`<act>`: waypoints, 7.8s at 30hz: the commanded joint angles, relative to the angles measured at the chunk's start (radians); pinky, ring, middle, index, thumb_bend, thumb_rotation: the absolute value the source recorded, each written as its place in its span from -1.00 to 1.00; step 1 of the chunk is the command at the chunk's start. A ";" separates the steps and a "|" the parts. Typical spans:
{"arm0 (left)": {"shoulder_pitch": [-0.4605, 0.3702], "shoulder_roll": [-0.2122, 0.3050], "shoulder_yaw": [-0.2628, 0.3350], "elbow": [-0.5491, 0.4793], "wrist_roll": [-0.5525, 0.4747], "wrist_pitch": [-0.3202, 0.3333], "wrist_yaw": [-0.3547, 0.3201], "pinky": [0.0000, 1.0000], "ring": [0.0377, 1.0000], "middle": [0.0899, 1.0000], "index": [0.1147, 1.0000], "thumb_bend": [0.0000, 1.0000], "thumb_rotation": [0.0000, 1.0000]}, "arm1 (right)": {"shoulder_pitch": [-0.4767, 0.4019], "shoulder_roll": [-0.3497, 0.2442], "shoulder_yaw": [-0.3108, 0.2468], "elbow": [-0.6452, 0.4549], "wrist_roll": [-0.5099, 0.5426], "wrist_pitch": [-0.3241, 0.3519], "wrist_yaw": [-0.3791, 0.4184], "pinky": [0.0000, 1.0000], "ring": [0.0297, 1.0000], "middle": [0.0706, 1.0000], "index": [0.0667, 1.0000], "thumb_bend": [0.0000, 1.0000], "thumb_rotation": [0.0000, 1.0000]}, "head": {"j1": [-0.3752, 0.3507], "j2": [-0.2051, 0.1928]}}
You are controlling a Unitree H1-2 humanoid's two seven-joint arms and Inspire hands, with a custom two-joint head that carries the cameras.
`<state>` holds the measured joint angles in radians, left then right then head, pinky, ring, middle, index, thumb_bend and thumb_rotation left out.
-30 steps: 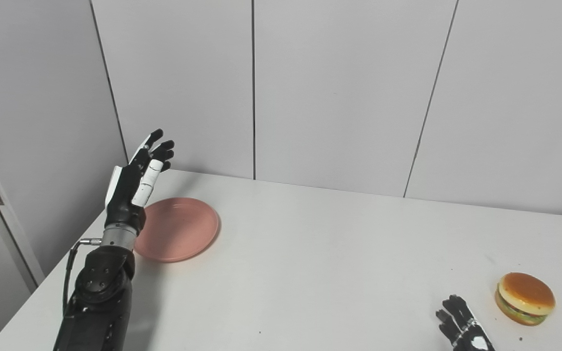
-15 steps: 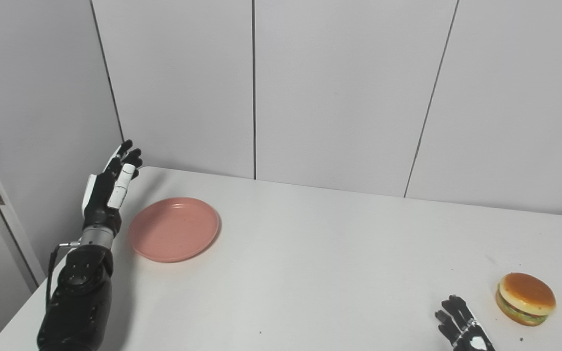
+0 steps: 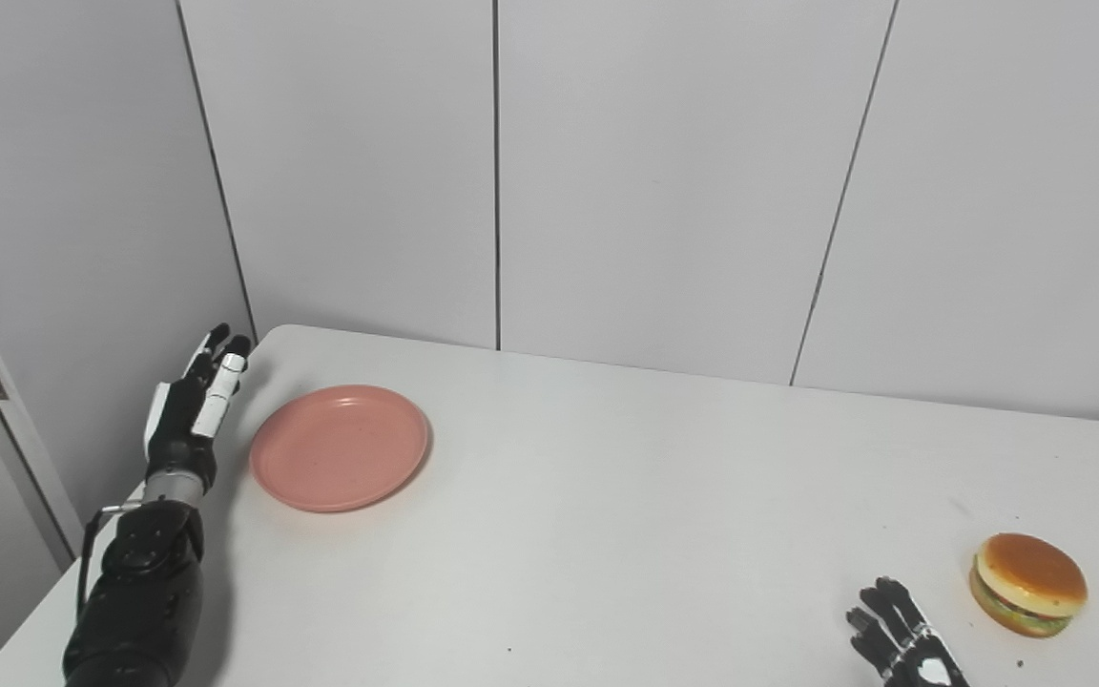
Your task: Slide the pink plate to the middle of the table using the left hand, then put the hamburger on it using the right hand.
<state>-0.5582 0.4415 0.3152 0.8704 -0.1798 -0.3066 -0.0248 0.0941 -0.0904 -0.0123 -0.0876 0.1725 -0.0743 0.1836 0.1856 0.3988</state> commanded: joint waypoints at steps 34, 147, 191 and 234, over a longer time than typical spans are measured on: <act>-0.095 -0.017 -0.038 0.196 -0.070 -0.088 -0.138 0.91 0.87 0.83 0.79 0.79 0.59 | 0.062 -0.039 0.046 0.022 -0.038 0.085 -0.010 0.79 0.76 0.79 0.82 0.59 0.82 | -0.023 0.020; -0.030 -0.257 -0.280 -0.128 0.005 0.122 -0.181 0.86 0.80 0.77 0.75 0.69 0.59 | 0.059 -0.059 0.141 0.009 -0.245 -0.023 -0.031 0.55 0.66 0.72 0.77 0.56 0.78 | -0.090 0.049; 0.002 -0.369 -0.340 -0.152 0.046 0.119 -0.190 0.85 0.79 0.74 0.77 0.62 0.57 | 0.063 -0.062 0.181 -0.015 -0.301 -0.038 -0.048 0.51 0.65 0.71 0.74 0.47 0.77 | -0.137 0.078; 0.097 -0.475 -0.340 -0.343 0.064 0.195 -0.090 0.74 0.74 0.79 0.87 0.56 0.56 | 0.064 -0.036 0.255 -0.047 -0.379 -0.020 -0.090 0.54 0.67 0.77 0.79 0.44 0.83 | -0.258 0.133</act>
<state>-0.4526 -0.0199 -0.0219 0.5339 -0.1272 -0.1222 -0.1178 0.1308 -0.1380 0.2152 -0.1490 -0.1967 -0.1260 0.0631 -0.0736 0.5308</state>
